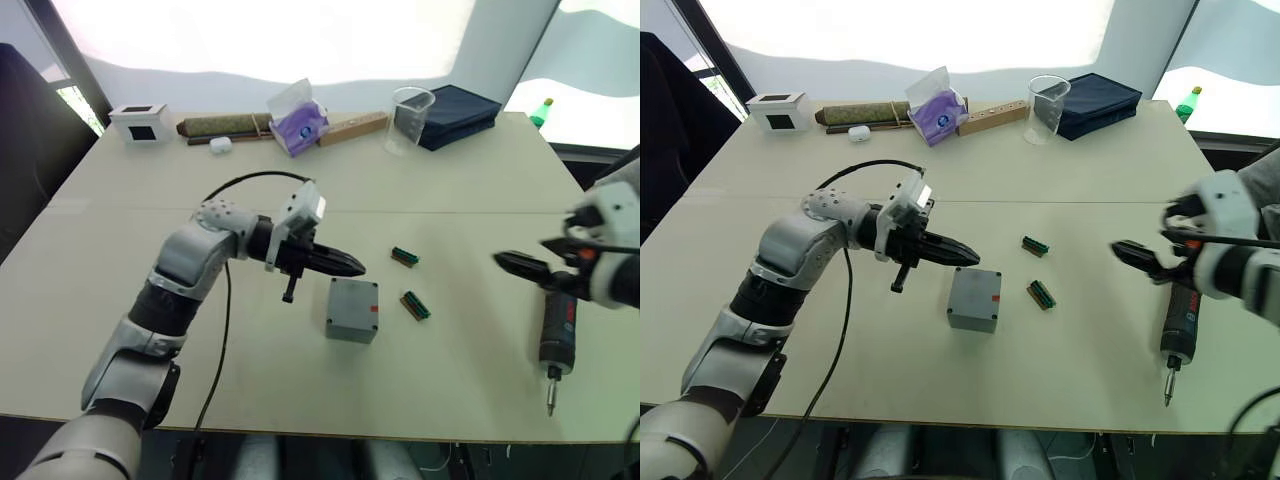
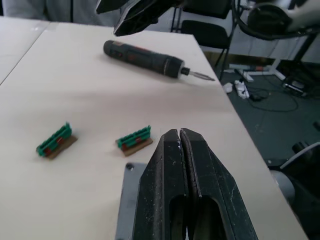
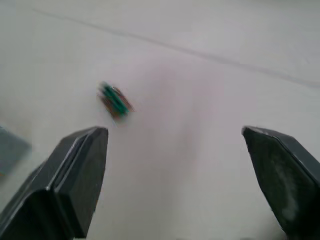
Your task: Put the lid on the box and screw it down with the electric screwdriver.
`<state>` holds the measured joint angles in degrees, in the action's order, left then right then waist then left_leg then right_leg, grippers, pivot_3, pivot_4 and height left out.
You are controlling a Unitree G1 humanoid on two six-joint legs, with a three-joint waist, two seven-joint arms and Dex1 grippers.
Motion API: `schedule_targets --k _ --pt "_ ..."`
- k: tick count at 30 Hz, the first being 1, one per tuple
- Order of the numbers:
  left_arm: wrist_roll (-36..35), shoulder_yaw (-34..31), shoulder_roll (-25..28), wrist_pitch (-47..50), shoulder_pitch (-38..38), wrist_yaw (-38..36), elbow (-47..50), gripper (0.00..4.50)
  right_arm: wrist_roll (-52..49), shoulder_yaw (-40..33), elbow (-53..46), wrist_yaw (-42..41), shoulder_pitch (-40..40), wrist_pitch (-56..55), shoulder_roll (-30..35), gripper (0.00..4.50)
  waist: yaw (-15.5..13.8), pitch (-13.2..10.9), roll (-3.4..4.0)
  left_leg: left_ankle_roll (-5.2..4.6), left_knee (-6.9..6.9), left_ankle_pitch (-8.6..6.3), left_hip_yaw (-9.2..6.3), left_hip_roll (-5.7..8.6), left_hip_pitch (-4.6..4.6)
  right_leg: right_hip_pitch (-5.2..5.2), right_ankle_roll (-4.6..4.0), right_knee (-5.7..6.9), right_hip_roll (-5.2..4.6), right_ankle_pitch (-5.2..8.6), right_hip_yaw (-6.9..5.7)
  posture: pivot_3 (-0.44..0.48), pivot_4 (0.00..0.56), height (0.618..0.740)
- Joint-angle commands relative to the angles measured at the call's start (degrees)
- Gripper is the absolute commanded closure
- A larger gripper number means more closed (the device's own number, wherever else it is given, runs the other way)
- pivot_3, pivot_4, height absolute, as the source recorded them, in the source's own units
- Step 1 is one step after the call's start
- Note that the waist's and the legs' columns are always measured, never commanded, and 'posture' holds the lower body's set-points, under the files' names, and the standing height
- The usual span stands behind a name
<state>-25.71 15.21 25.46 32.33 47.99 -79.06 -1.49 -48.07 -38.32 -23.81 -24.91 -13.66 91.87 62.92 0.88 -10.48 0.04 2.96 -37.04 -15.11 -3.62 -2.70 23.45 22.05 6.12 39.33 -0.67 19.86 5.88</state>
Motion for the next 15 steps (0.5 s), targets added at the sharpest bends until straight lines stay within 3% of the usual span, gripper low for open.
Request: schedule_targets --k 1,6,9,15 --pt "-0.3 0.6 -0.2 -2.7 0.6 -1.6 2.6 4.5 -6.8 -3.8 7.7 -0.3 6.8 0.6 8.9 0.02 0.1 0.0 0.0 -0.04 -0.03 -0.03 0.01 0.0 0.0 -0.02 0.0 0.0 0.01 0.0 0.01 0.0 0.15 0.737" --pt "1.4 2.4 -0.2 -6.7 -0.1 -3.3 2.9 4.5 -20.7 -2.3 24.9 3.0 17.0 0.6 19.8 0.02 0.3 0.0 0.01 -0.07 -0.09 -0.04 0.14 0.0 -0.09 -0.09 0.01 -0.03 0.01 0.0 0.15 0.0 0.15 0.737" --pt "1.9 2.8 -0.1 -7.8 -0.8 -3.6 3.5 4.5 -25.9 0.8 32.6 5.7 18.4 0.6 20.9 0.02 0.3 0.0 -0.03 -0.09 -0.09 -0.05 0.16 -0.01 -0.12 -0.12 0.01 -0.05 0.04 0.0 0.17 0.0 0.15 0.737" --pt "1.6 2.8 1.2 -7.2 -2.3 -2.7 5.3 4.5 -32.1 7.7 34.6 10.2 12.5 0.6 19.5 0.02 0.5 0.0 0.02 -0.11 -0.08 -0.06 0.16 -0.02 -0.12 -0.1 0.01 -0.07 0.05 0.0 0.18 0.0 0.15 0.737"
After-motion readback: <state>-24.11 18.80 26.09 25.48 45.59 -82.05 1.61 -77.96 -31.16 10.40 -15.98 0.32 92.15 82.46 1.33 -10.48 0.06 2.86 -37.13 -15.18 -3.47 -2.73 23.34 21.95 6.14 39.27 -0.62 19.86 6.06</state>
